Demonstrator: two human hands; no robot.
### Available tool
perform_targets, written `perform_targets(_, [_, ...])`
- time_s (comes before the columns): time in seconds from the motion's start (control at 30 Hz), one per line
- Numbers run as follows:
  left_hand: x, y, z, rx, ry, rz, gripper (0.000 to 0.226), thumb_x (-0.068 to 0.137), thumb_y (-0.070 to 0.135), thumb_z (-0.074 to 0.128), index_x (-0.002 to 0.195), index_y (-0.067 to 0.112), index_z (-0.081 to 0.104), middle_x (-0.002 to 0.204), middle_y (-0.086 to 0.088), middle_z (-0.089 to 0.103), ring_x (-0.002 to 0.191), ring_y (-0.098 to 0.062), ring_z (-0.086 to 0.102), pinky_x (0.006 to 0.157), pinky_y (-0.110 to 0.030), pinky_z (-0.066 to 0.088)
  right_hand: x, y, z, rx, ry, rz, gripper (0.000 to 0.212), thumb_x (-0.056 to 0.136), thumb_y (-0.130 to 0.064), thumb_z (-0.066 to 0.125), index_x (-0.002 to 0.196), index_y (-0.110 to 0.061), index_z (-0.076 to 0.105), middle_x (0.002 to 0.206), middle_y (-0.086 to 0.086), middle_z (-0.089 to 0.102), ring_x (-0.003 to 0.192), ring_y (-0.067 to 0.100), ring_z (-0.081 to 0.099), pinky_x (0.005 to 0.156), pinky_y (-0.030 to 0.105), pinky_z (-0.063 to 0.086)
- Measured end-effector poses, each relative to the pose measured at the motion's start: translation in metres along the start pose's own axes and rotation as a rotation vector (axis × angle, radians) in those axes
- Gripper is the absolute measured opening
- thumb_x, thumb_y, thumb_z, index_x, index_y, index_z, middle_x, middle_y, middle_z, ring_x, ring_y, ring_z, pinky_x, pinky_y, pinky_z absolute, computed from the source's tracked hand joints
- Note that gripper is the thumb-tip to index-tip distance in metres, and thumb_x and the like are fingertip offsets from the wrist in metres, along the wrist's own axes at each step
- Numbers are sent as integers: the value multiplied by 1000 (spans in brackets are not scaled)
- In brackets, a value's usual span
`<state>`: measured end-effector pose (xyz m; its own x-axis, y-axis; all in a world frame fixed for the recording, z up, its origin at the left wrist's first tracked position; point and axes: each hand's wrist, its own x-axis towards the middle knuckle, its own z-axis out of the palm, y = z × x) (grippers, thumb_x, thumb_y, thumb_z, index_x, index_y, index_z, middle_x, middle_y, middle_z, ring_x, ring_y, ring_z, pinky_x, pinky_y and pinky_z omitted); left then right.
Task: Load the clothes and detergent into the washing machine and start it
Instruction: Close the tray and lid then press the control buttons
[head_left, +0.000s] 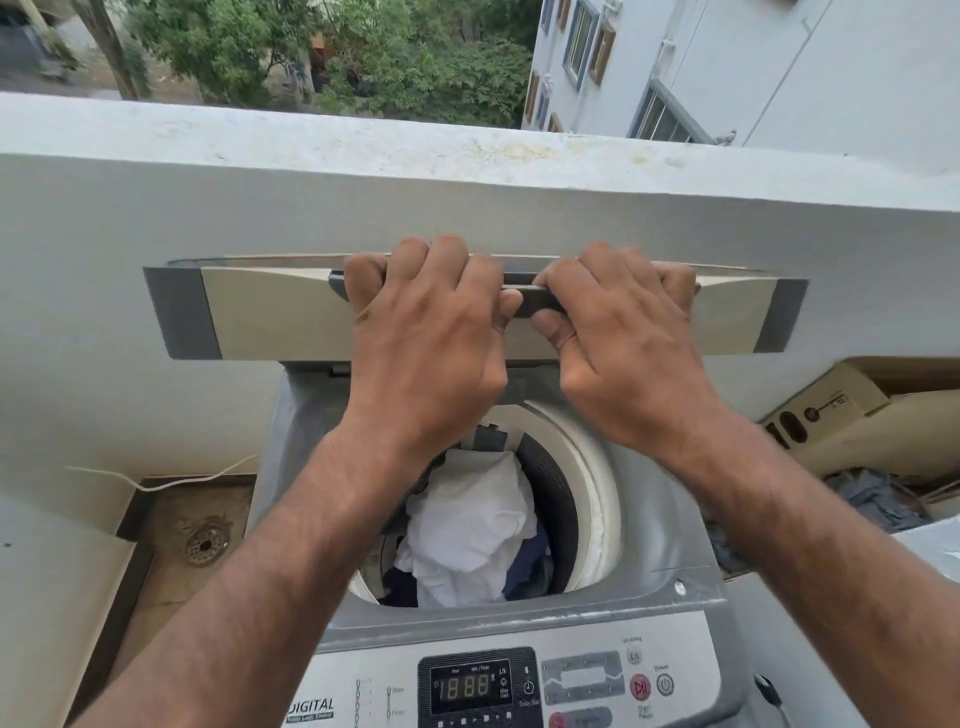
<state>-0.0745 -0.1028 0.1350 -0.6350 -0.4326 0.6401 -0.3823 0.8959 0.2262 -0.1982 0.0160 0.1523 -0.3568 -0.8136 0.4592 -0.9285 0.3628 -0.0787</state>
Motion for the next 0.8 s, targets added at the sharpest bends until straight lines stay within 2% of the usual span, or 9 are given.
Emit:
perform_targets(0.17, [-14,18,-14,67,-18,-70,27,101,31,42,75,22,37,76,3,39,73,-23,34,75,-39,17,-17,-3,-15,84,-122,-2,14,96,-34,48,101,-25,58,92,-11,46,87,14,39,77,35,18])
perform_targets(0.33, [-34,28,-20,70,-111,-145,34,100,29,42,67,22,37,64,6,42,62,-25,38,70,-39,21,-33,-9,-23,156,-323,37,21,93,-40,37,100,-30,54,90,-13,48,90,12,41,78,35,17])
perform_targets(0.47, [-49,33,-20,67,-248,-211,36,99,33,37,64,25,35,62,9,41,62,-23,39,68,-38,22,-45,-12,-20,185,-469,82,15,98,-41,34,92,-31,44,92,-12,52,95,15,47,85,39,26])
perform_targets(0.53, [-55,35,-18,74,-380,-266,38,103,35,30,68,25,41,67,9,50,68,-22,45,70,-39,21,-50,-13,-15,199,-527,99,15,105,-36,41,92,-30,46,93,-13,54,97,15,48,89,41,30])
perform_targets(0.63, [-66,36,-12,65,-544,-331,39,107,37,27,81,25,52,86,6,67,83,-22,60,79,-41,31,-60,-14,-5,231,-618,142,13,106,-34,43,96,-30,51,93,-13,57,97,13,51,94,43,33])
perform_targets(0.73, [-81,36,-5,50,-662,-365,37,109,38,26,84,25,51,98,4,71,95,-23,63,86,-42,34,-73,-17,8,243,-704,169,15,106,-35,43,95,-30,51,97,-13,59,101,15,54,96,45,33])
perform_targets(0.8, [-90,35,2,40,-711,-378,38,109,37,25,84,25,50,99,4,71,95,-23,63,89,-43,36,-80,-17,17,256,-731,181,17,106,-35,43,91,-28,50,96,-12,60,102,16,55,97,45,34])
